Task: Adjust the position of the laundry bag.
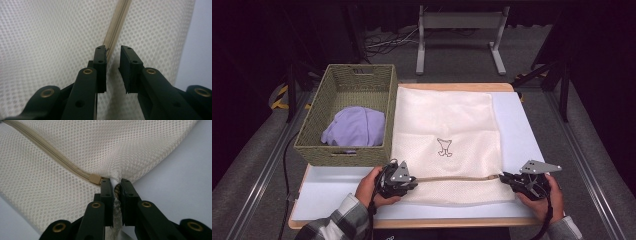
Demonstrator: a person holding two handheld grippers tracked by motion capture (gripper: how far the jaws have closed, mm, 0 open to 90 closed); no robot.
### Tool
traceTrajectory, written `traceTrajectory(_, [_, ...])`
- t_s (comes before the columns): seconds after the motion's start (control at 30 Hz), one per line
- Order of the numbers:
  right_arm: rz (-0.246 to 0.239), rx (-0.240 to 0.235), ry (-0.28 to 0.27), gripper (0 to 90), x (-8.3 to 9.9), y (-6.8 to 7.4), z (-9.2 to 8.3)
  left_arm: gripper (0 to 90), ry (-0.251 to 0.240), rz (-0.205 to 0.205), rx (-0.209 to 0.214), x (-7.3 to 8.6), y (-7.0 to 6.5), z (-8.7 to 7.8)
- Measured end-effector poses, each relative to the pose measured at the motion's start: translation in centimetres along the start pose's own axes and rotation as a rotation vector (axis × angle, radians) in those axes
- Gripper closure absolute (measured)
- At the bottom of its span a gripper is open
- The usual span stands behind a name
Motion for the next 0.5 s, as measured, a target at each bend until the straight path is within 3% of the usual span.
traceTrajectory(0.07, [0.007,0.002,0.000,82.0,0.0,-0.1,0.1,74.3,-0.013,-0.015,0.011,0.1,0.1,0.1])
traceTrajectory(0.13, [0.009,0.007,-0.002,82.0,-0.1,-0.2,0.1,75.8,-0.019,-0.009,-0.010,0.0,0.4,0.3])
traceTrajectory(0.2, [0.013,0.012,-0.003,82.1,-0.2,-0.2,0.1,88.0,-0.012,-0.006,-0.040,-0.1,0.6,0.4])
traceTrajectory(0.23, [0.011,0.013,-0.002,82.1,-0.2,-0.2,0.1,89.8,-0.007,-0.002,-0.032,-0.3,0.7,0.4])
traceTrajectory(0.3, [0.014,0.015,-0.002,82.0,-0.3,-0.3,0.3,90.0,-0.015,-0.017,-0.017,-0.5,0.9,0.6])
traceTrajectory(0.5, [0.019,0.026,-0.001,82.1,-0.7,-0.8,0.6,90.0,0.004,-0.028,-0.042,-0.7,1.3,0.7])
Point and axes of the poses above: each handheld gripper's, and its own axes: z roughly forward along the jaws, x roughly out of its underside, y roughly to its left, the point moved 9 cm from there along z, roughly forward along the jaws, and after that the axes turned 13 degrees about y, right-handed, at the moved point
